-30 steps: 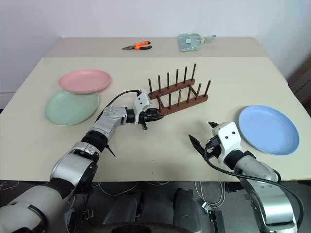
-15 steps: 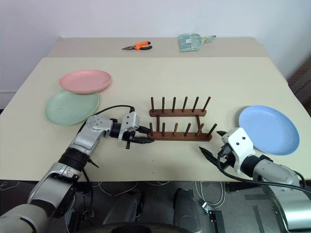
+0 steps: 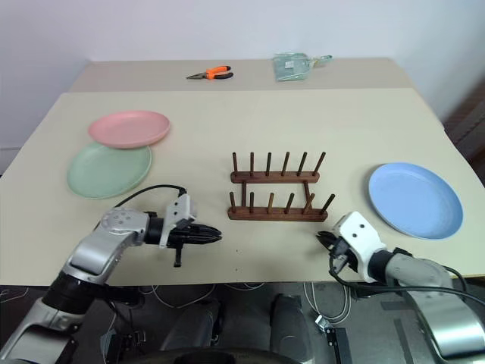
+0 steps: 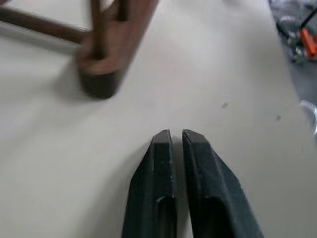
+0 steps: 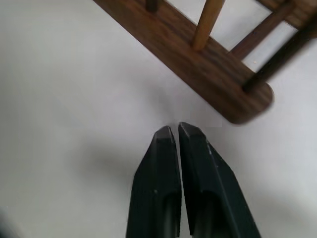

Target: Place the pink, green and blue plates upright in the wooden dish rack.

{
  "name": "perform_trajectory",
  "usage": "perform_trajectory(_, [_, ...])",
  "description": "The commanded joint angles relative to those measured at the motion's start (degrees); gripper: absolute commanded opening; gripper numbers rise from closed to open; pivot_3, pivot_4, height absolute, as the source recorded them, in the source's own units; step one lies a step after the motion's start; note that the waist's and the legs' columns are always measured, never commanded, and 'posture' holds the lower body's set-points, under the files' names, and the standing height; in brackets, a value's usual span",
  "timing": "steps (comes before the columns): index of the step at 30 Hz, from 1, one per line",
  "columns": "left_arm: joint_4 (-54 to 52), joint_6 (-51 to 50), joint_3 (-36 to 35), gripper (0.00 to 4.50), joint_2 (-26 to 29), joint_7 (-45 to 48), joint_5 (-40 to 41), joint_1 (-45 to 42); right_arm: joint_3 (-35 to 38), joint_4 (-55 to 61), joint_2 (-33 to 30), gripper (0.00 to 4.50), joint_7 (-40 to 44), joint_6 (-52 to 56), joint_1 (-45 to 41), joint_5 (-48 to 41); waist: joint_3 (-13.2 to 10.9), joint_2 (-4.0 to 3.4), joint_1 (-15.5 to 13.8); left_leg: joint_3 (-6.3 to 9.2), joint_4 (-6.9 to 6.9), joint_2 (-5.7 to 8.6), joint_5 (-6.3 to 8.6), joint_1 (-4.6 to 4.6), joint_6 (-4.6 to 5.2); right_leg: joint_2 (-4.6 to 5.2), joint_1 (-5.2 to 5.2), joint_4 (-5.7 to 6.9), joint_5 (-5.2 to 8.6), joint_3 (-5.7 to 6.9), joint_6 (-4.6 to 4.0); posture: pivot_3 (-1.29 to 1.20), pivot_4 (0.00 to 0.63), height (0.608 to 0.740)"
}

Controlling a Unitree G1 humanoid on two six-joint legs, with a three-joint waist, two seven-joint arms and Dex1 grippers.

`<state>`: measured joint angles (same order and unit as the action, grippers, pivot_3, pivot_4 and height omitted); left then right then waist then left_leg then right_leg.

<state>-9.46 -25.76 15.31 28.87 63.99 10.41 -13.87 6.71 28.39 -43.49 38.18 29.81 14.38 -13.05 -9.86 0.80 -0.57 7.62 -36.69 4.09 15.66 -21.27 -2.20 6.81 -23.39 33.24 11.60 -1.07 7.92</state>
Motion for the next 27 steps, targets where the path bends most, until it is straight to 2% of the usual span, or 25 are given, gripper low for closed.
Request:
perform_trajectory(1, [2.54,4.61,3.49,0.61,-5.45,-11.14,-6.4,-0.4,-3.82,-4.11,1.89,0.0,-4.43,-1.33,-5.4,5.38,0.02,0.02,-0.37,0.01,-0.11,0.02,0.0,-0.01,0.0,0.0,0.05,0.0,-0.01,0.01,0.0,0.0,0.15,0.74])
perform_trajectory(4, [8.03,5.08,3.44,0.61,-10.02,-20.81,-11.1,-2.75,-6.19,-8.04,3.93,0.0,-7.01,-1.71,-10.02,8.31,0.06,0.08,-0.46,0.09,-0.36,0.05,0.0,-0.02,0.0,-0.01,0.2,0.04,-0.02,0.02,-0.01,0.0,0.15,0.74])
perform_trajectory(8, [14.95,7.14,2.09,0.61,-14.14,-29.33,-13.34,-6.1,-8.62,-16.09,7.42,0.0,-10.81,-4.25,-17.5,11.85,0.22,0.16,-0.1,0.09,-0.41,0.07,0.0,0.11,0.0,-0.04,0.31,0.11,-0.04,0.02,-0.02,0.0,0.15,0.74])
perform_trajectory(13, [20.15,7.71,-0.4,0.61,-15.59,-33.65,-12.39,-8.97,-9.01,-23.25,9.66,0.0,-12.79,-6.92,-23.93,13.91,0.23,0.13,-0.07,0.07,-0.38,0.08,0.0,0.16,0.0,-0.07,0.25,0.22,-0.07,0.02,0.01,0.0,0.15,0.74])
perform_trajectory(17, [18.82,7.85,-0.88,0.61,-14.51,-32.59,-11.43,-8.33,-8.25,-24.54,9.84,0.0,-11.47,-7.7,-25.49,12.87,0.24,0.12,0.04,0.06,-0.36,0.09,0.0,0.16,0.0,-0.09,0.23,0.22,-0.14,0.01,0.12,0.0,0.15,0.74])
perform_trajectory(19, [15.59,6.92,-2.57,0.52,-13.15,-30.56,-9.01,-6.72,-7.42,-21.75,9.4,0.5,-8.45,-6.93,-24.89,10.07,0.24,0.11,0.32,0.06,-0.34,0.07,0.0,0.16,0.0,-0.1,0.22,0.23,-0.14,0.01,0.12,0.0,0.15,0.74])
perform_trajectory(21, [11.21,4.78,-8.19,1.07,-11.98,-30.1,-4.18,-5.25,-7.23,-16.96,8.75,1.3,-4.69,-6.93,-23.54,7.08,0.23,0.1,0.7,0.07,-0.29,0.05,0.0,0.13,0.0,-0.12,0.15,0.24,-0.14,0.01,0.12,0.0,0.15,0.74])
perform_trajectory(23, [8.9,2.58,-14.49,1.85,-12.18,-33.03,-0.45,-5.89,-7.47,-13.1,8.57,2.33,-2.36,-6.16,-22.6,5.09,0.16,0.05,1.21,0.12,-0.24,0.03,0.0,0.08,0.0,-0.13,0.06,0.29,-0.15,0.02,0.15,0.0,0.15,0.74])
perform_trajectory(25, [8.76,0.24,-21.84,2.88,-13.7,-39.86,2.38,-9.34,-8.66,-10.76,8.52,3.38,-1.59,-6.16,-22.05,5.31,0.11,0.07,1.16,0.17,-0.27,0.03,0.0,-0.05,0.0,-0.14,-0.07,0.33,-0.16,0.03,0.18,0.0,0.15,0.74])
perform_trajectory(26, [9.72,-0.37,-26.9,3.36,-15.21,-46.62,3.58,-13.04,-9.58,-10.27,8.9,3.84,-1.12,-5.97,-22.04,5.21,0.05,0.16,1.07,0.2,-0.31,0.04,0.0,-0.06,0.0,-0.14,-0.07,0.35,-0.16,0.05,0.19,0.0,0.15,0.74])
perform_trajectory(27, [10.5,-1.1,-30.79,3.82,-16.54,-52.44,4.39,-16.11,-10.39,-10.25,9.21,3.85,-0.85,-5.97,-22.14,5.38,0.02,0.25,0.86,0.24,-0.34,0.05,-0.01,-0.08,-0.01,-0.14,-0.06,0.35,-0.16,0.06,0.2,0.0,0.15,0.74])
